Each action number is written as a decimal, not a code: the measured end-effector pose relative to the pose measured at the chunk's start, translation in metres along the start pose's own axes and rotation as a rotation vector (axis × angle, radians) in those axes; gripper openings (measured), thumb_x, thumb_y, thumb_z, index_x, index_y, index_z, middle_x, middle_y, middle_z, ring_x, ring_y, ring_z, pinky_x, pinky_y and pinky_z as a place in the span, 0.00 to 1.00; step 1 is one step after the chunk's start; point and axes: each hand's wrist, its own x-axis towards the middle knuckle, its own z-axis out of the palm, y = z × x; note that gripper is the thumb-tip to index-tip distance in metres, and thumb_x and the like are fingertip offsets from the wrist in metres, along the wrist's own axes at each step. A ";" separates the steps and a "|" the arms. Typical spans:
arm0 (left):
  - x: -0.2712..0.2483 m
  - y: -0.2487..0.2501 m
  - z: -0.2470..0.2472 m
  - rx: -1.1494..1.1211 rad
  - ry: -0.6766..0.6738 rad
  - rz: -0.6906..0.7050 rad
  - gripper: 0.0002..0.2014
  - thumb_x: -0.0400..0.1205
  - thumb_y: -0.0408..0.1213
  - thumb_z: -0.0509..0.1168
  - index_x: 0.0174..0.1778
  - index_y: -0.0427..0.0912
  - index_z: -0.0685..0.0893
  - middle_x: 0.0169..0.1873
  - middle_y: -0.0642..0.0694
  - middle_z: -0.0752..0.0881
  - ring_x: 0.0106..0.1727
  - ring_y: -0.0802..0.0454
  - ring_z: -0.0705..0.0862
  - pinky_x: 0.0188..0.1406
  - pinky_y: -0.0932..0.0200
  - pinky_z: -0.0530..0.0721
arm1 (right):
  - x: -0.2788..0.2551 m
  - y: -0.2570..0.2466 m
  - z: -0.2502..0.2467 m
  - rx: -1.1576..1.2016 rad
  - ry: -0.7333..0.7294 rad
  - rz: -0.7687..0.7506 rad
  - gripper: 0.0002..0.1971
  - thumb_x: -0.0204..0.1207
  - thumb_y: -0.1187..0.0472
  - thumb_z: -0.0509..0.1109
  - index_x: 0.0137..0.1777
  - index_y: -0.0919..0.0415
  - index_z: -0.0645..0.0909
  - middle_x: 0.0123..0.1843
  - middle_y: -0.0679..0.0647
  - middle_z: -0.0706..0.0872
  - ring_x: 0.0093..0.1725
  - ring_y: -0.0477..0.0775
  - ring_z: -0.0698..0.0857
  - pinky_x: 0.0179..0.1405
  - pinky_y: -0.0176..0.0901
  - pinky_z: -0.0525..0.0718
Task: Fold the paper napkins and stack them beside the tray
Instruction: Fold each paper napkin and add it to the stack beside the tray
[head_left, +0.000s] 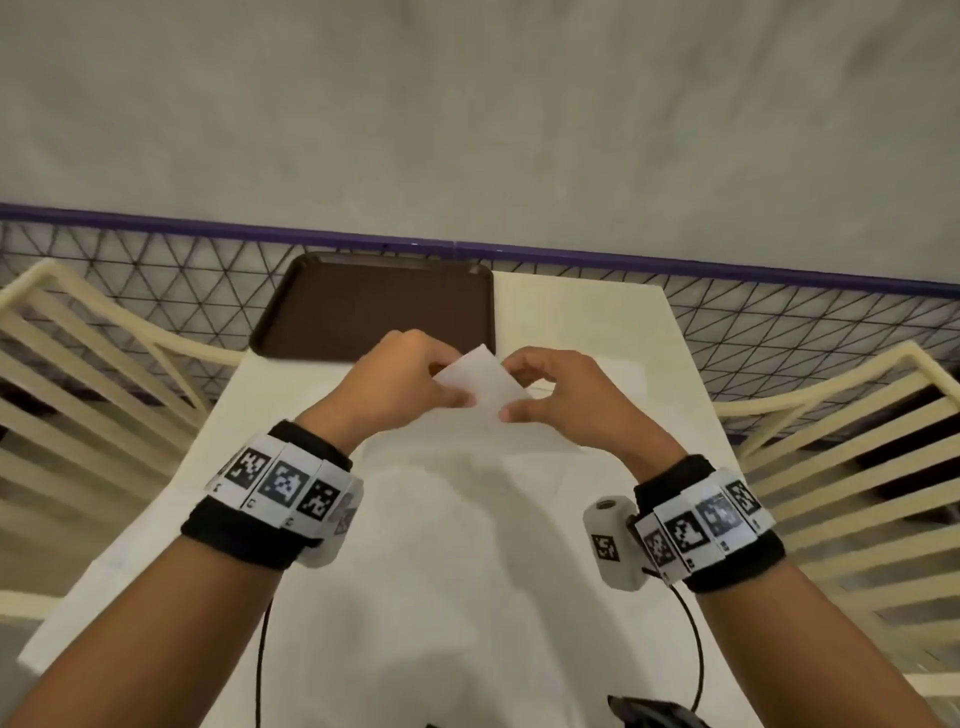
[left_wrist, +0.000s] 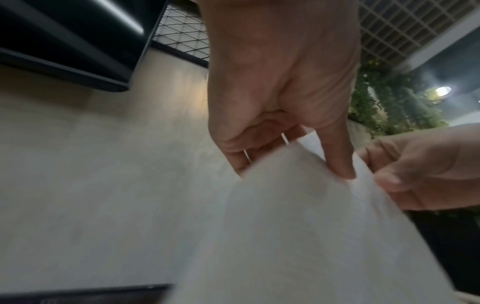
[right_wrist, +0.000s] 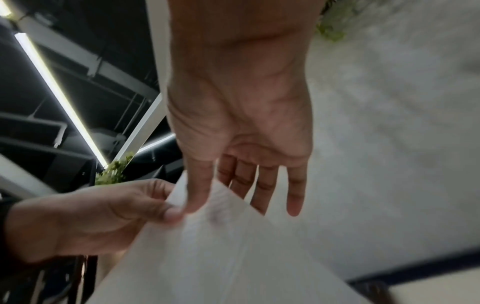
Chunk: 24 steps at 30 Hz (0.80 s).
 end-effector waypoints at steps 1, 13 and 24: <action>0.000 0.000 0.001 -0.047 0.020 0.011 0.05 0.71 0.44 0.76 0.41 0.52 0.89 0.35 0.53 0.88 0.38 0.56 0.85 0.38 0.54 0.82 | 0.001 -0.002 0.003 0.047 0.031 0.004 0.07 0.69 0.61 0.77 0.46 0.56 0.85 0.46 0.53 0.88 0.48 0.53 0.85 0.49 0.41 0.81; -0.011 -0.060 0.049 -0.276 0.227 -0.162 0.09 0.72 0.38 0.75 0.32 0.37 0.86 0.29 0.40 0.86 0.32 0.50 0.79 0.32 0.58 0.72 | -0.025 0.083 0.004 0.513 0.449 0.184 0.04 0.70 0.69 0.75 0.42 0.60 0.87 0.44 0.54 0.91 0.47 0.53 0.88 0.54 0.50 0.85; -0.088 -0.150 0.165 -0.192 0.141 0.057 0.34 0.56 0.15 0.71 0.39 0.64 0.79 0.48 0.61 0.84 0.46 0.64 0.85 0.46 0.60 0.84 | -0.125 0.167 0.104 0.522 0.263 0.273 0.23 0.60 0.84 0.73 0.31 0.51 0.90 0.41 0.45 0.92 0.52 0.39 0.86 0.52 0.28 0.80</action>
